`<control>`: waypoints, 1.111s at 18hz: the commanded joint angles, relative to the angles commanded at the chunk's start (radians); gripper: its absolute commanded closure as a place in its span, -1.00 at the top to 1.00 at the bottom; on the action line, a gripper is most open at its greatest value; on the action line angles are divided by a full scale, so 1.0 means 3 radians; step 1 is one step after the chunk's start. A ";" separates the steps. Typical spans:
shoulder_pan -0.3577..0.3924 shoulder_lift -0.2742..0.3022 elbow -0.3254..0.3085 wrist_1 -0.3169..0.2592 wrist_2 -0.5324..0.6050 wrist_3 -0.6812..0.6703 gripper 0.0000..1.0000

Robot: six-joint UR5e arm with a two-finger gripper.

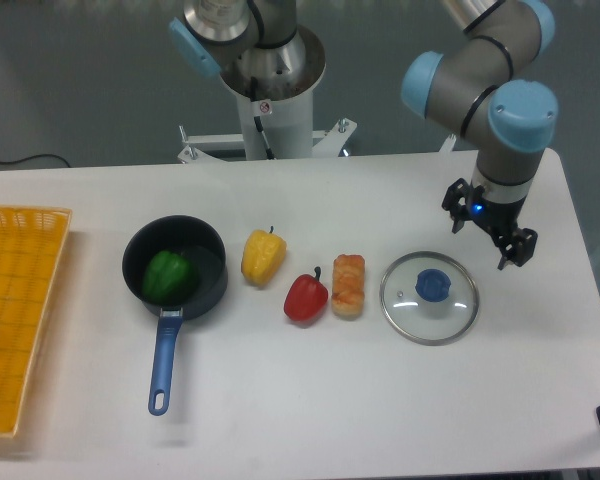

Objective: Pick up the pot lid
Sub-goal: 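Move the open gripper over the blue knob of the glass lid, then lower the gripper around the blue knob and close on it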

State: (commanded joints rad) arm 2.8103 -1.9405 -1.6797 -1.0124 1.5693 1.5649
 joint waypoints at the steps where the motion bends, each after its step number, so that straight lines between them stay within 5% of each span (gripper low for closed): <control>1: -0.0046 -0.0010 -0.0005 0.0000 0.0000 -0.0087 1.00; 9: -0.0215 -0.0271 0.0046 0.0020 -0.0015 -0.0103 1.00; 20: -0.0220 -0.0348 0.0051 0.0015 -0.0015 -0.0026 1.00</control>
State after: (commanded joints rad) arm 2.7443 -2.0448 -1.6644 -1.0078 1.5647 1.5570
